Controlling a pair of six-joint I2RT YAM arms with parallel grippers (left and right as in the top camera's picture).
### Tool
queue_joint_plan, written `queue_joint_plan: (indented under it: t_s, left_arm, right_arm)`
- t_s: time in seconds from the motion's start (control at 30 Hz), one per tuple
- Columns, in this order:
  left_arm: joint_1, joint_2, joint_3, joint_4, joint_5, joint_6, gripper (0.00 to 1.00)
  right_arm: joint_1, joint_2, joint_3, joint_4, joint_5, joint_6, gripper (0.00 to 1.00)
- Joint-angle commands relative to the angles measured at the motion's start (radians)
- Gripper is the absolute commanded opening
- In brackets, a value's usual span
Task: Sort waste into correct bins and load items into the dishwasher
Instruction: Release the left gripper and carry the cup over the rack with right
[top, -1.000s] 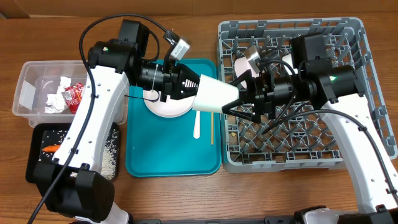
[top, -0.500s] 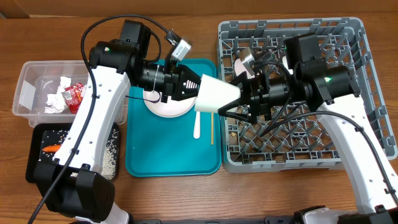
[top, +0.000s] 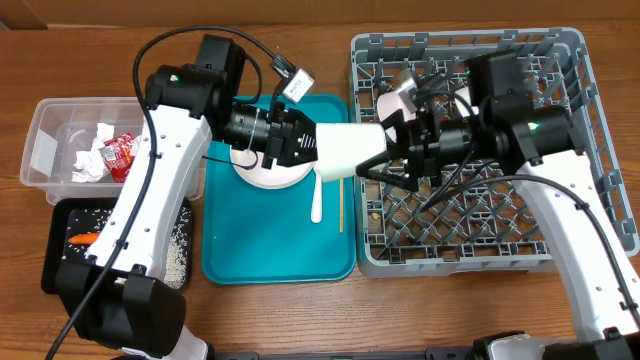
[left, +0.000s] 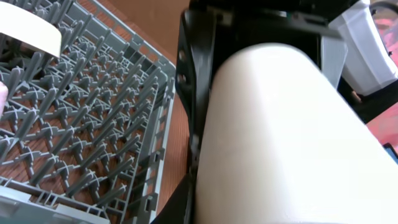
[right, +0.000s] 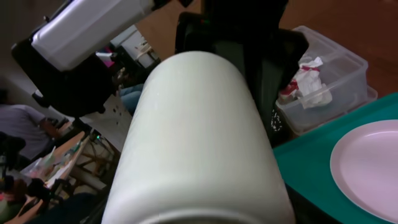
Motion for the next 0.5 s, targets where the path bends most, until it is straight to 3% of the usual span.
queue_joint_plan:
  t_s: [0.0, 0.27, 0.47]
  left_arm:
    - [0.002, 0.001, 0.0, -0.029, -0.154, 0.015, 0.06]
    - [0.012, 0.001, 0.0, -0.024, -0.156, 0.015, 0.22]
    - [0.013, 0.001, 0.0, -0.021, -0.156, 0.015, 0.21]
  right_arm:
    - [-0.071, -0.017, 0.019, 0.055, -0.027, 0.068, 0.39]
    - [-0.07, -0.017, 0.019, 0.06, -0.014, 0.069, 0.39]
    - [-0.07, -0.017, 0.019, 0.055, 0.01, 0.072, 0.39]
